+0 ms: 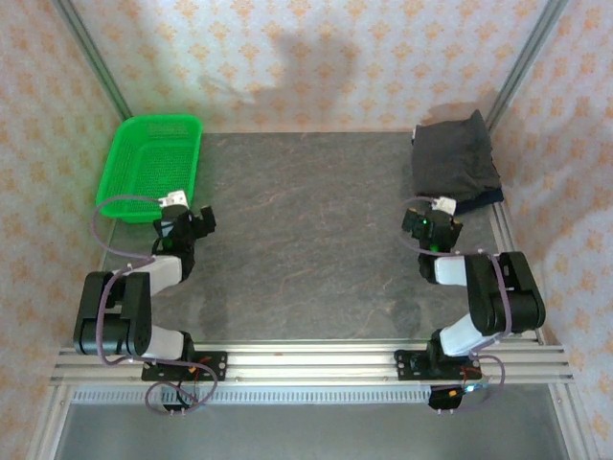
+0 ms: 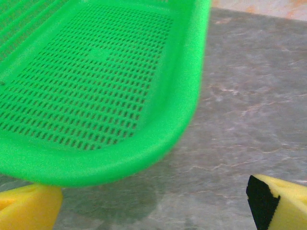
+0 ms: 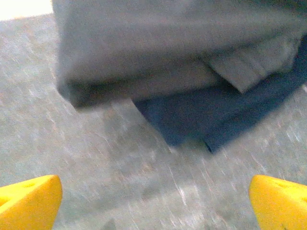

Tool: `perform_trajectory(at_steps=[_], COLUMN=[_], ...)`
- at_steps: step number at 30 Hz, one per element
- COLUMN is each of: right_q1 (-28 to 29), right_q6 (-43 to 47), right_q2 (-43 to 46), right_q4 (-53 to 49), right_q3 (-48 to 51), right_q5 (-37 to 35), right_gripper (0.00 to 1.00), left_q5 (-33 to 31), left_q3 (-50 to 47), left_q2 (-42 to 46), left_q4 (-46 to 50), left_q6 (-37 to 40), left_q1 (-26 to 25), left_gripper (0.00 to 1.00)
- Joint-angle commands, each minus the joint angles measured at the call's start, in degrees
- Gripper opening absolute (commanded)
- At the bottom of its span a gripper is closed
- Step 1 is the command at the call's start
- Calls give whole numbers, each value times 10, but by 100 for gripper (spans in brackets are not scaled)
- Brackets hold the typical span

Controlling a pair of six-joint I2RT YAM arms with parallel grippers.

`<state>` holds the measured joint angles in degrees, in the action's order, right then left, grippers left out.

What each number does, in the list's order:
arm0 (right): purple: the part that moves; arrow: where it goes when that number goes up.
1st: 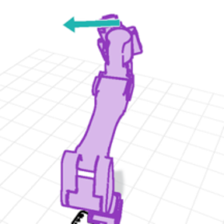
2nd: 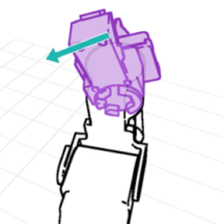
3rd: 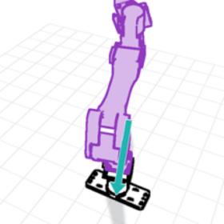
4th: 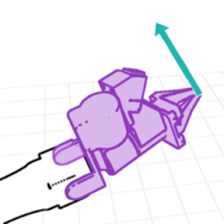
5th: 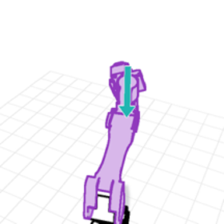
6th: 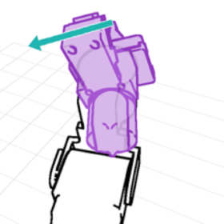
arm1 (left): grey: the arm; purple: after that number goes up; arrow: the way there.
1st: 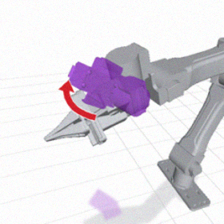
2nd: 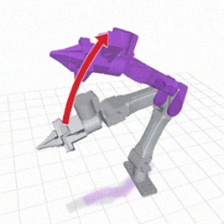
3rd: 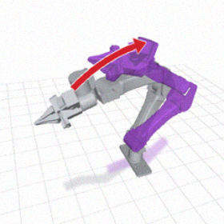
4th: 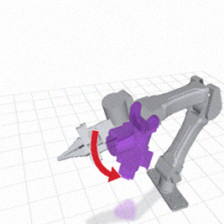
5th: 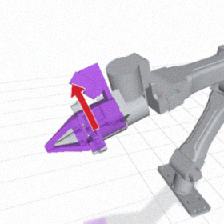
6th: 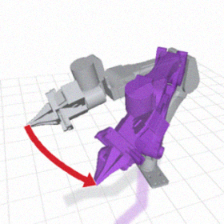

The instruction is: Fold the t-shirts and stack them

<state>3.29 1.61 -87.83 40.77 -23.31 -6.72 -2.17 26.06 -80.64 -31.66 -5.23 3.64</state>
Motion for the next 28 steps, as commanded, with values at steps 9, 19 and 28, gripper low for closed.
perform_trajectory(at_steps=[9, 19, 28], right_q1=[-8, -8, -13], right_q6=[5, 4, 4], right_q2=[3, 4, 5], right_q4=[63, 55, 53], right_q3=[2, 0, -1], right_q5=[-1, -1, 14], right_gripper=[99, 99, 99], left_q5=[-7, -11, -12], left_q3=[-14, -14, -14], left_q2=[-51, -52, -51], left_q4=[-103, -104, -103], left_q6=[61, 62, 62], left_q1=[-54, -58, -58], left_gripper=[100, 100, 100])
